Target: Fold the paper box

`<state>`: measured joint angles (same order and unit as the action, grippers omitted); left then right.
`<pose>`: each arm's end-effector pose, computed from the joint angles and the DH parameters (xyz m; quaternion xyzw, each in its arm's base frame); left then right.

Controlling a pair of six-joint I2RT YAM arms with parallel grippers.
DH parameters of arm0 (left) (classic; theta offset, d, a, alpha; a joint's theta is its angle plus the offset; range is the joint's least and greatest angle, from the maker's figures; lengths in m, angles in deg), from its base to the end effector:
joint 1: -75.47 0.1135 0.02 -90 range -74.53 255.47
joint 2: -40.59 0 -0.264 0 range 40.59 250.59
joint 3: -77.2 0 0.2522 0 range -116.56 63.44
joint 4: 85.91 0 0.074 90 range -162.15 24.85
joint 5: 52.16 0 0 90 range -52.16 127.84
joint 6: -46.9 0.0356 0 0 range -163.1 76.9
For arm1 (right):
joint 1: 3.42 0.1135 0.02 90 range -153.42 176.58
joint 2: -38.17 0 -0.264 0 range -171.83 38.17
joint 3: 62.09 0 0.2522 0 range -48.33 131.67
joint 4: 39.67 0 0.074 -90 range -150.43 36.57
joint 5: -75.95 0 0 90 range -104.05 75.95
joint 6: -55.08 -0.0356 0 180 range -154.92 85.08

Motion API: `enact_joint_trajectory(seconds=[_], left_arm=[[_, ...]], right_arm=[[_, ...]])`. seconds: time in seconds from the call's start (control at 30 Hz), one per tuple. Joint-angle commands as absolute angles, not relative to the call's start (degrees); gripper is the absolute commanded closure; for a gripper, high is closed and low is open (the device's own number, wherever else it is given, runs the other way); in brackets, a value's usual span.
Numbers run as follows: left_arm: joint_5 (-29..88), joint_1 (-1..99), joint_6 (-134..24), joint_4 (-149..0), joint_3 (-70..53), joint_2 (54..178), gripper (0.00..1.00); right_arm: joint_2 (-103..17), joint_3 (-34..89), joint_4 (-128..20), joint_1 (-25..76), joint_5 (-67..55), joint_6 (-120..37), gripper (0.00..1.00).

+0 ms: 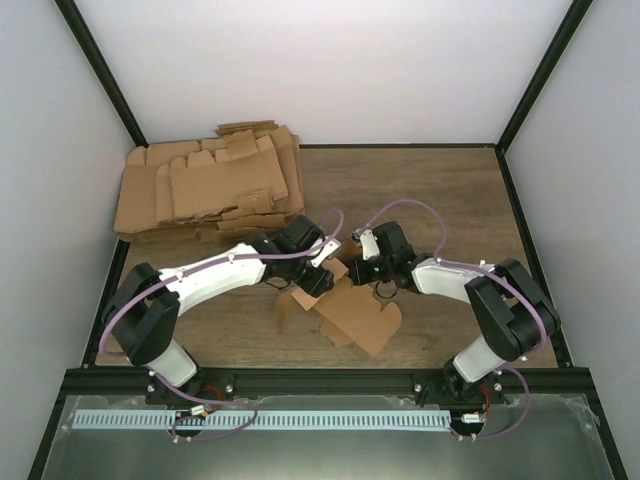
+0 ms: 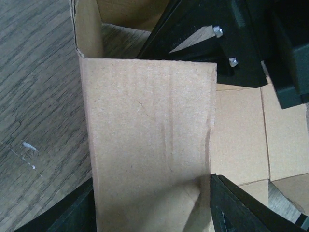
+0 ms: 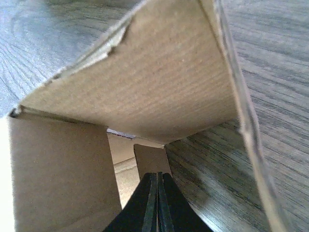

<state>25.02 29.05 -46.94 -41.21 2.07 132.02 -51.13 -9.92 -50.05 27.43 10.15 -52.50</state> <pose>0.2158 -0.2382 0.2116 0.3754 0.8863 -0.2035 0.1794 0.2413 0.1611 0.1467 -0.1807 0.8965 0.3235 0.2430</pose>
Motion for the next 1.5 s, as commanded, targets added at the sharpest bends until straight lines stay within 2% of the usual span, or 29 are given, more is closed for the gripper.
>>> enact_joint_trajectory(seconds=[0.0, 0.13, 0.3, 0.43, 0.6, 0.83, 0.9, 1.03, 1.27, 1.47], left_arm=[[27.6, 27.7, -46.4, -39.3, 0.6, 133.8, 0.40], [28.1, 27.7, -46.7, -39.1, 0.4, 133.7, 0.40], [28.7, 27.6, -46.7, -38.9, 0.3, 133.6, 0.40], [28.6, 27.6, -46.8, -39.2, 0.5, 133.4, 0.40], [28.3, 27.6, -47.0, -39.5, 0.4, 133.2, 0.40], [28.0, 27.6, -47.1, -39.7, 0.3, 133.2, 0.40], [28.0, 27.6, -47.2, -39.6, 0.3, 133.1, 0.40], [27.9, 27.6, -47.2, -39.8, 0.3, 133.0, 0.41], [28.0, 27.6, -48.3, -40.1, 0.0, 133.0, 0.41], [28.9, 27.6, -49.7, -40.2, -0.1, 132.5, 0.41]], right_arm=[[-47.7, -10.0, -50.3, 28.0, 7.5, -52.2, 0.95], [-43.5, -11.1, -51.6, 28.0, 2.2, -52.6, 0.82], [-38.4, -11.6, -54.6, 27.9, -3.8, -53.1, 0.79], [-35.2, -11.3, -56.7, 27.9, -8.7, -53.7, 0.69], [-37.1, -8.4, -59.7, 28.0, -12.3, -54.0, 0.55], [-41.5, -5.5, -61.5, 28.0, -15.1, -54.7, 0.49], [-41.3, -5.6, -60.8, 27.9, -13.7, -53.8, 0.51], [-41.3, -5.3, -60.1, 28.0, -9.9, -52.8, 0.63], [-41.8, -3.6, -62.1, 28.0, -4.6, -52.2, 0.98], [-39.1, -2.2, -65.7, 28.0, -1.6, -53.1, 0.99]])
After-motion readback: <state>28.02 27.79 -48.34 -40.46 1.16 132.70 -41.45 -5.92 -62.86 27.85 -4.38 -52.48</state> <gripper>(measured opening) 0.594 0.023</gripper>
